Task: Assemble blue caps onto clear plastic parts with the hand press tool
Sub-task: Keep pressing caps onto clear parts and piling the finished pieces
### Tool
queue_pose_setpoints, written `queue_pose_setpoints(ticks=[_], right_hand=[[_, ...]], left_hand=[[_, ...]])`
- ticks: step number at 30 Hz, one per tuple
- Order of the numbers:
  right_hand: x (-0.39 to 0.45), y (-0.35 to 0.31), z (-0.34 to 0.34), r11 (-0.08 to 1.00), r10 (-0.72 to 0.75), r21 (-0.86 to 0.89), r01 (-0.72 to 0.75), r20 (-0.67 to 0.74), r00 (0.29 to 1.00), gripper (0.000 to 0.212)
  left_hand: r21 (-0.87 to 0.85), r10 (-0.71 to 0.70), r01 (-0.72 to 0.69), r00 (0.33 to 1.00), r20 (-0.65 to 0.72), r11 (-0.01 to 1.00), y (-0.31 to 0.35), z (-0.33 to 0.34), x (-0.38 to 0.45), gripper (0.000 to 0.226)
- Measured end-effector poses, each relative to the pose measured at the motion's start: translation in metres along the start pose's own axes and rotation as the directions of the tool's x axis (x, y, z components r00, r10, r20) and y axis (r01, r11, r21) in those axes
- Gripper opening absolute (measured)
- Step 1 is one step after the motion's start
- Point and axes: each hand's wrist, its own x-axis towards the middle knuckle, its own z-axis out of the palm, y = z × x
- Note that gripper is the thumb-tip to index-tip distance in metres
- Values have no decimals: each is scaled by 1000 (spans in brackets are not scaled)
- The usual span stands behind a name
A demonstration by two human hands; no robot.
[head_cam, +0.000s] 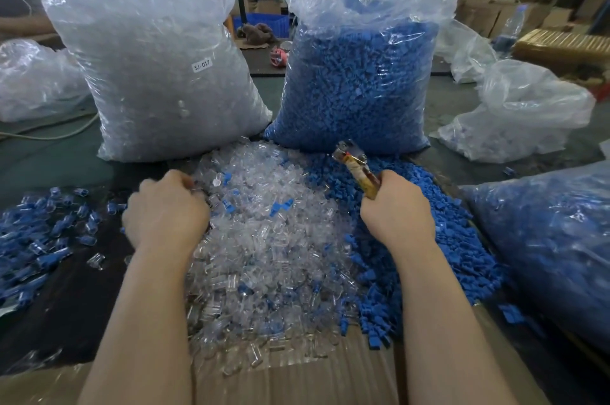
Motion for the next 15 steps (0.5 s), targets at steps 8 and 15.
queue_pose_setpoints(ticks=[8, 15], right_hand=[[-1, 2, 1, 978, 196, -78, -191, 52, 979, 18], [-3, 1, 2, 975, 201, -110, -192, 76, 977, 14]], left_hand=[[-72, -63, 67, 997, 52, 995, -10, 15, 2, 14], [-72, -57, 67, 991, 124, 995, -8, 16, 2, 25]])
